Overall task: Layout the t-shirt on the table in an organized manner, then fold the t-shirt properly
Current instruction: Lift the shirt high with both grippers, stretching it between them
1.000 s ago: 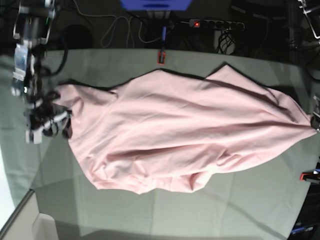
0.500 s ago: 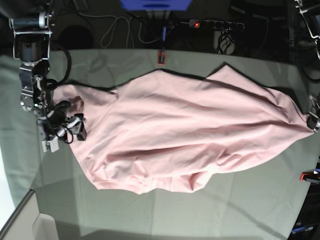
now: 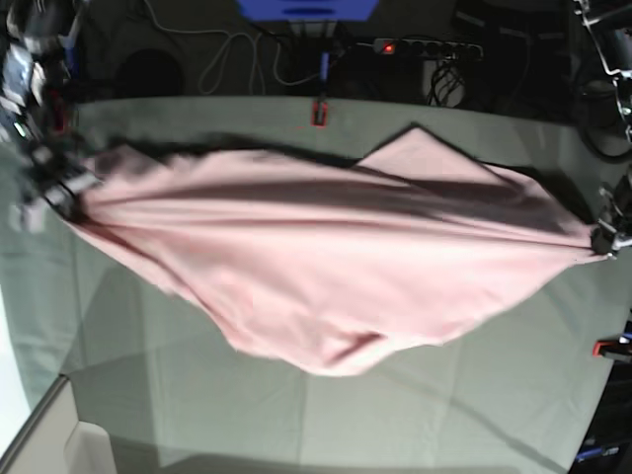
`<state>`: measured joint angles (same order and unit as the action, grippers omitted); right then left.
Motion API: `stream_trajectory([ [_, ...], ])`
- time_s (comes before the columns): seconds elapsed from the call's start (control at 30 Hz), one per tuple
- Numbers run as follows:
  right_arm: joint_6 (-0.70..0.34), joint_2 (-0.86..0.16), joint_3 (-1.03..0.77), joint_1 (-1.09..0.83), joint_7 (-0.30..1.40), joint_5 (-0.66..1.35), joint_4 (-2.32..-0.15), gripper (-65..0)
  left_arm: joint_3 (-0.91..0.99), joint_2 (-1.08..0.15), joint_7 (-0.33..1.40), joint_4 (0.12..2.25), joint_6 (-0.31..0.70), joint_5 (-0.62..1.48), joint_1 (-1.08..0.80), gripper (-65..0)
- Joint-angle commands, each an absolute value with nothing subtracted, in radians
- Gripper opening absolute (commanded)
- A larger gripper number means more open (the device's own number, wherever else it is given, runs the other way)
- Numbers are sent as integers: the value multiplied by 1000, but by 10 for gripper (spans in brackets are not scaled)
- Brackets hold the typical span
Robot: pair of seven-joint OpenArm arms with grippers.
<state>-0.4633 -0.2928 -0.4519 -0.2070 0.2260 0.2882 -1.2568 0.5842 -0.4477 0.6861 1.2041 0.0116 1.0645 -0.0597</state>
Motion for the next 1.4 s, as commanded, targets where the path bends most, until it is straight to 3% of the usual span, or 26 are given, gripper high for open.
stream_trajectory([
  [0.0, -460, -282, -470, -252, 202, 292, -1320, -650, 595, -481, 634, 1219, 7, 1076, -28, -650],
  [0.17, -460, -202, -478, -455, 199, 292, -1500, -650, 487, -479, 634, 1219, 7, 1076, 45, -650],
  [0.33, -476, -142, -476, -518, 199, 292, -1552, -650, 383, -479, 634, 1227, 7, 1076, 84, -650],
  [0.53, -687, -140, -536, -532, 206, 294, -1592, -650, 375, -492, 634, 1227, 7, 1082, 79, -650],
  [0.6, -698, -142, -552, -524, 206, 294, -1612, -650, 375, -504, 634, 1228, 7, 1082, 85, -650],
  [0.87, -698, -162, -545, -308, 225, 291, -1715, -650, 275, -519, 636, 1219, 7, 1075, 354, -650],
  [1.13, -698, -200, -598, 93, 526, 291, -1767, -650, -12, -493, 630, 1047, 7, 1086, 797, -650],
  [1.37, -698, -189, -664, 165, 694, 289, -1863, -650, -53, -380, 625, 808, 7, 1075, 1032, -649],
])
